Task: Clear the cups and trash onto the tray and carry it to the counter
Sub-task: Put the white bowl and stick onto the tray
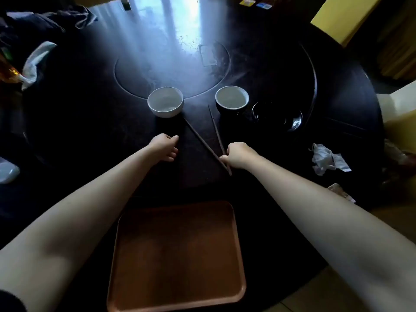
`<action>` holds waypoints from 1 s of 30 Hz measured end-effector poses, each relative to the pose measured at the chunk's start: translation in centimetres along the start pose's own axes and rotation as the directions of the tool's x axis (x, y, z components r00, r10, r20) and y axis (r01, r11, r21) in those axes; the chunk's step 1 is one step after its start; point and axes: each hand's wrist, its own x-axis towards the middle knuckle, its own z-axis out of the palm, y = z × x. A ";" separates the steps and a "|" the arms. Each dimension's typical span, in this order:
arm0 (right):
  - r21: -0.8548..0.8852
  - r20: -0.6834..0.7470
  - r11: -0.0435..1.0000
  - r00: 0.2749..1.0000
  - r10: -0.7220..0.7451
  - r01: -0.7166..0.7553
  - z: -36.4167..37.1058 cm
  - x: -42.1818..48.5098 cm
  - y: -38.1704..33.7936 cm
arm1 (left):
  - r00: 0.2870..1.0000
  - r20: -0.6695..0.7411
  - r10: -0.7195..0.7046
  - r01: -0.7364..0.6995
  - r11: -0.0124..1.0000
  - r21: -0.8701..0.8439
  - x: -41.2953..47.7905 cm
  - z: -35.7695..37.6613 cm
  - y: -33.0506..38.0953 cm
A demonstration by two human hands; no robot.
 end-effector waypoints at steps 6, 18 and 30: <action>-0.026 -0.093 0.997 0.994 0.065 -0.068 1.8 1.3 -2.3 | 0.990 -0.137 -0.022 -0.003 0.984 -0.181 4.3 -1.8 1.4; -0.273 -0.174 0.961 0.980 -0.095 0.044 4.3 2.4 -2.8 | 0.976 -0.177 -0.129 0.032 0.883 -0.468 10.0 -4.2 3.4; -0.219 -0.202 0.975 0.977 -0.071 0.026 4.9 1.0 -2.2 | 0.981 -0.129 -0.146 0.032 0.774 -0.632 8.8 -3.4 3.5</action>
